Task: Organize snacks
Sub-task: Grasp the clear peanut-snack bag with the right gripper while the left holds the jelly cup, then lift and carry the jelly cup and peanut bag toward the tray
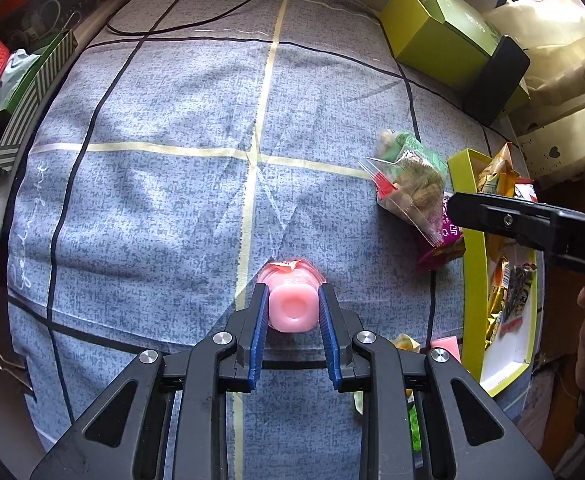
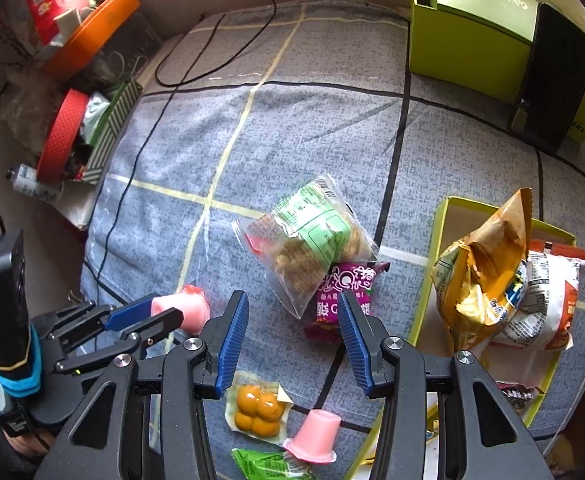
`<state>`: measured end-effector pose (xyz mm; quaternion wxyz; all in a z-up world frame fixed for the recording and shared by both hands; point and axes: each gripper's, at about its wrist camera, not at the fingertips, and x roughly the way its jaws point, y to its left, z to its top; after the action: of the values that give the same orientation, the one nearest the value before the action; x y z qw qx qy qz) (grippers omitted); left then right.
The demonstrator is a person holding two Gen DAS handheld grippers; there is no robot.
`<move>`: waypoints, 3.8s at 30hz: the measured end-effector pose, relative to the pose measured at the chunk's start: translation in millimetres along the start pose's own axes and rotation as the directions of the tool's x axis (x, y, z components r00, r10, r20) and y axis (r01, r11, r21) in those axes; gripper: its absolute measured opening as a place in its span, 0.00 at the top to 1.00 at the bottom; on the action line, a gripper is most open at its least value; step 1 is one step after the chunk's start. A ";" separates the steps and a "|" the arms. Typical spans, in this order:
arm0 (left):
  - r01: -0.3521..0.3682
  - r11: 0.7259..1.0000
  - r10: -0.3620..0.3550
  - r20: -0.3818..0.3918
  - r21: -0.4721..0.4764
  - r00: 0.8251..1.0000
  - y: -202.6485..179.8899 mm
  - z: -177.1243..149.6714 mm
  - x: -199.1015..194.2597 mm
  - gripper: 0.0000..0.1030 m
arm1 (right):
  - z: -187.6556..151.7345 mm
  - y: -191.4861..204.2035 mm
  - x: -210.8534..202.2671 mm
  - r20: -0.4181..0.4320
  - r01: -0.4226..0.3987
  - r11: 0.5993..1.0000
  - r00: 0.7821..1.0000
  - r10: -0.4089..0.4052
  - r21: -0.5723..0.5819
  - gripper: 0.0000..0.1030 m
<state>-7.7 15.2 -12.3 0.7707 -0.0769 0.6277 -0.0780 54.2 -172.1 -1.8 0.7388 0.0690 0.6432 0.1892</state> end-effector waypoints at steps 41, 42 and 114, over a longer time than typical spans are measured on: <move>0.032 0.994 -0.030 0.016 -0.104 0.999 46.2 14.5 -6.9 0.75 | 52.1 -21.7 72.9 -0.089 -0.128 0.861 0.977 0.196 0.492 0.36; 0.033 0.994 -0.032 0.014 -0.105 0.999 46.4 13.7 -6.0 0.75 | 52.8 -16.1 75.8 -0.115 -0.108 0.890 0.978 0.175 0.442 0.36; 0.070 0.971 -0.078 0.027 0.227 0.997 -107.4 6.1 -48.1 0.75 | -91.1 -40.9 -58.9 0.061 -0.091 0.989 0.995 0.084 0.120 0.60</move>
<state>-13.9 -79.1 58.2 0.7821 -0.0135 0.5976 -0.1762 -32.9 -244.3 23.7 0.7416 0.1478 0.6292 0.1796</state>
